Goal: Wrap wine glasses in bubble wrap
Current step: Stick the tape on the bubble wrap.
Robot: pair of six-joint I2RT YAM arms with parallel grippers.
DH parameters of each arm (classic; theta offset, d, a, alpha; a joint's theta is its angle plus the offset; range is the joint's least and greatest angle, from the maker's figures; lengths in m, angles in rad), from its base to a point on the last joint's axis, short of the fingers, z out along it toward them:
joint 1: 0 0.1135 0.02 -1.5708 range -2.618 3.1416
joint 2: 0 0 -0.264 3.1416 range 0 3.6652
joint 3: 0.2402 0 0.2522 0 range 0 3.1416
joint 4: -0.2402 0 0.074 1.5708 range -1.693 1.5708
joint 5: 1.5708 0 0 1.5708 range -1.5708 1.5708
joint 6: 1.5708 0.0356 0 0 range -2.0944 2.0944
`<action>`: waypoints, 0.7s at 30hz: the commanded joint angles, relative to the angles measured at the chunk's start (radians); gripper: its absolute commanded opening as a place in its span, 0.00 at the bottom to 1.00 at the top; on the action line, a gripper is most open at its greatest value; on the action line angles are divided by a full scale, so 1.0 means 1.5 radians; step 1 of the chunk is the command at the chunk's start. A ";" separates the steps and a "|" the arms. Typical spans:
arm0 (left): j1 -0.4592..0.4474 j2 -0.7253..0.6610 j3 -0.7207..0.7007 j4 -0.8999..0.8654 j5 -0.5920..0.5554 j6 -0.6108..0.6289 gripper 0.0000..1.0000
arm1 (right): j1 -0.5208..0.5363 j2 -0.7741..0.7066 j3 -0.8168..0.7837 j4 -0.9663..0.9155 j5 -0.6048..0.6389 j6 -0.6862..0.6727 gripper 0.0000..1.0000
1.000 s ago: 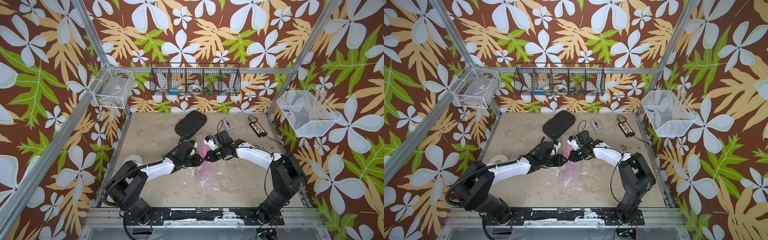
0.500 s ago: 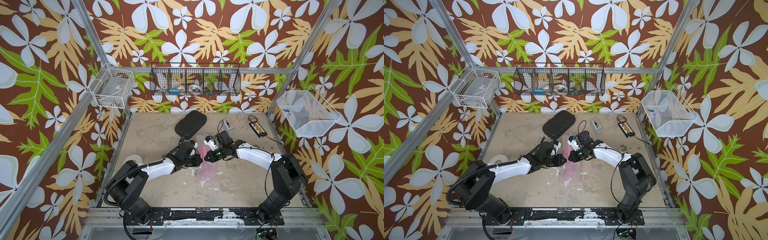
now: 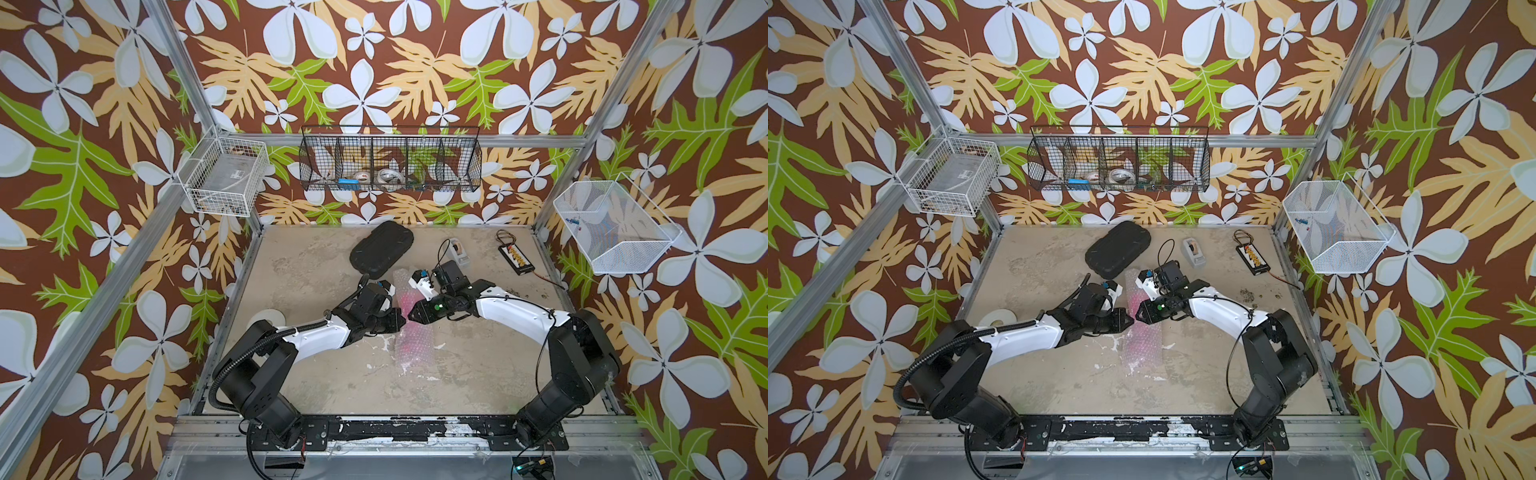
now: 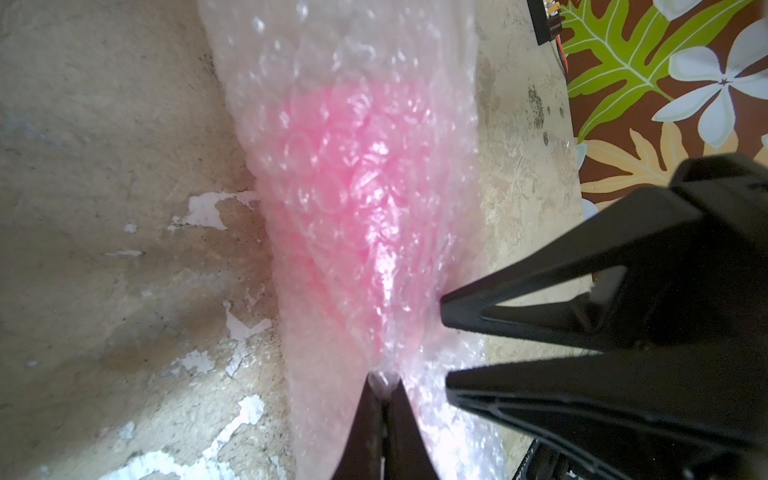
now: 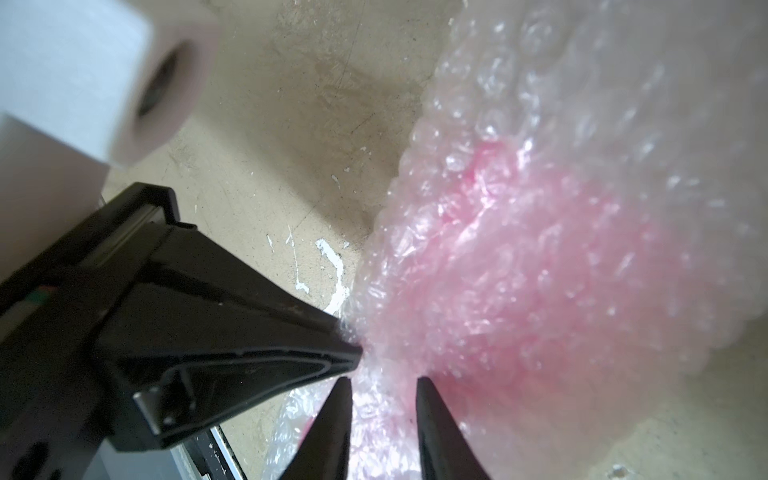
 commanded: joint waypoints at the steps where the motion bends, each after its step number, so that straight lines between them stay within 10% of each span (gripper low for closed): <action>1: 0.000 0.002 0.003 0.011 0.006 -0.006 0.02 | 0.000 -0.011 -0.001 0.001 0.013 0.009 0.31; 21: -0.006 0.015 0.015 0.013 0.008 -0.009 0.02 | 0.018 0.024 -0.011 0.008 0.092 0.013 0.12</action>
